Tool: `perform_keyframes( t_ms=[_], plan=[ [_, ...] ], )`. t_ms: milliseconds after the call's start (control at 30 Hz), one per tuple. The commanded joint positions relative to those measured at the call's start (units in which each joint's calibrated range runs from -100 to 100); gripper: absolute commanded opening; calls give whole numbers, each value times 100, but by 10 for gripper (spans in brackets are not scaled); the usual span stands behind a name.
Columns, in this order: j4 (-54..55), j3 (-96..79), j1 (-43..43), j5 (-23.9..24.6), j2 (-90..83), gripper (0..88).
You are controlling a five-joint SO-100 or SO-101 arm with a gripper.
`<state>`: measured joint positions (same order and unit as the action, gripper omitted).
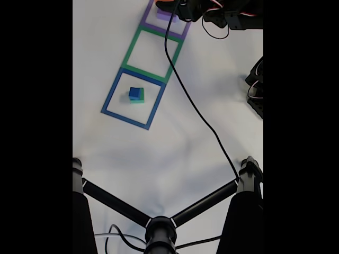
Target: Tower of hanoi
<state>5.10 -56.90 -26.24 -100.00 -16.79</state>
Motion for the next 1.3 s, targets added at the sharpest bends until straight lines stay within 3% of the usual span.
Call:
perform_keyframes(
  t_ms=[0, 267, 433, 567, 833, 1100, 1267],
  plan=[
    [-3380, 1460, 73, 0, -1422, 136],
    [-8090, 4768, 493, 0, -1846, 136],
    [-9580, 6131, 897, 0, -1822, 135],
    [-9968, 6313, 1225, 0, -1943, 134],
    [-9118, 5104, 1682, 0, -2327, 136],
    [-6043, 1942, 1919, 0, -2856, 137],
    [-3445, -130, 2063, 0, -2912, 137]
  ],
)
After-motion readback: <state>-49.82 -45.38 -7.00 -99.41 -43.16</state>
